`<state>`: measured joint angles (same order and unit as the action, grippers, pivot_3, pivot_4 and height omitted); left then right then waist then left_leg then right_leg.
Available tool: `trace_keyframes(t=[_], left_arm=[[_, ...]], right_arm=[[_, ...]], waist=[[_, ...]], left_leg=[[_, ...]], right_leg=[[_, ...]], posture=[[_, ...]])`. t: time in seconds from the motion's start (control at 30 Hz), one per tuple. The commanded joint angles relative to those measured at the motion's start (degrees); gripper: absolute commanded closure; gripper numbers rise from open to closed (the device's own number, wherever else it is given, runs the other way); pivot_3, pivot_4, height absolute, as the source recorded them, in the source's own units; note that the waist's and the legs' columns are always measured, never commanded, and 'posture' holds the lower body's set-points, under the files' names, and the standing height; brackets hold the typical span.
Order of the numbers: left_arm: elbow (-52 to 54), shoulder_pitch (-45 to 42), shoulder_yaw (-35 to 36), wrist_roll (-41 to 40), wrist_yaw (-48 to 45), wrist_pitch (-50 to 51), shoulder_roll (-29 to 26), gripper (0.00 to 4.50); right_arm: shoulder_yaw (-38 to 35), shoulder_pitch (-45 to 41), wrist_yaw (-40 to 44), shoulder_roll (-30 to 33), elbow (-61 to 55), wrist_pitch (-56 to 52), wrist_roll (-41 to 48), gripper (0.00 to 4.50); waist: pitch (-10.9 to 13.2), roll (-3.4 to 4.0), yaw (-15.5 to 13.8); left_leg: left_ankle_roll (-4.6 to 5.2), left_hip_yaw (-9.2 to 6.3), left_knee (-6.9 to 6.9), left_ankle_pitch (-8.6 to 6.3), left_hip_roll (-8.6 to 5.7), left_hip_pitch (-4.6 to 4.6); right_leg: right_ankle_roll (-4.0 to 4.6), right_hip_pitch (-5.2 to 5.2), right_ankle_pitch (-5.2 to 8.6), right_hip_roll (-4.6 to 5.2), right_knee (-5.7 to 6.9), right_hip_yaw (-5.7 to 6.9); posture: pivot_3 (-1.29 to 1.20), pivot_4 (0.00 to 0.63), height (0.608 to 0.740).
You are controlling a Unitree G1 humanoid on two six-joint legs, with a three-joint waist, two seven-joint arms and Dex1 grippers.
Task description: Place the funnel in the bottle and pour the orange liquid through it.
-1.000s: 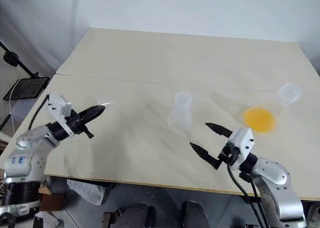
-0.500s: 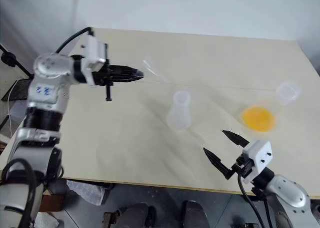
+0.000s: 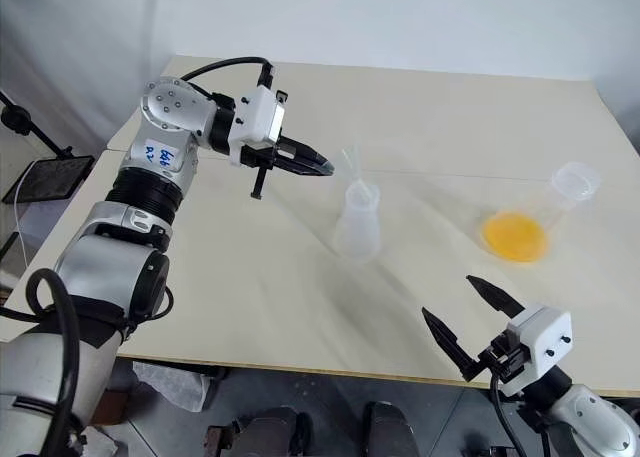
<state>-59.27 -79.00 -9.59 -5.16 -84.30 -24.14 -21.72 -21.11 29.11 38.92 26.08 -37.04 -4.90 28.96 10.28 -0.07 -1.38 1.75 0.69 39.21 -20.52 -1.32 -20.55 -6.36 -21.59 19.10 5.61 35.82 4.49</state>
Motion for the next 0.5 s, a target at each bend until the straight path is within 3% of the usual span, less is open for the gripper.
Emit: trace_keyframes(t=[0.03, 0.5], left_arm=[[-0.82, -3.41, 0.78, 1.19, 1.06, -2.19, 0.28, 4.37], [-5.82, -6.14, -3.20, 9.57, 2.01, -11.30, 1.62, 4.37]], right_arm=[[-0.32, 0.34, -0.76, -0.56, -2.08, 1.41, 0.04, 0.00], [1.63, -2.77, -1.14, -0.05, -0.43, 1.43, -0.59, 0.00]], waist=[[0.01, -0.01, -0.10], [0.02, -0.04, -0.08]], left_leg=[[0.00, -0.01, 0.00, 0.00, 0.00, -0.01], [0.02, -0.06, 0.02, 0.00, -0.03, -0.04]], right_leg=[[0.00, 0.00, 0.00, 0.01, 0.00, 0.00], [0.00, 0.00, 0.00, 0.01, 0.01, 0.06]], posture=[[0.00, 0.150, 0.740], [0.00, 0.150, 0.740]])
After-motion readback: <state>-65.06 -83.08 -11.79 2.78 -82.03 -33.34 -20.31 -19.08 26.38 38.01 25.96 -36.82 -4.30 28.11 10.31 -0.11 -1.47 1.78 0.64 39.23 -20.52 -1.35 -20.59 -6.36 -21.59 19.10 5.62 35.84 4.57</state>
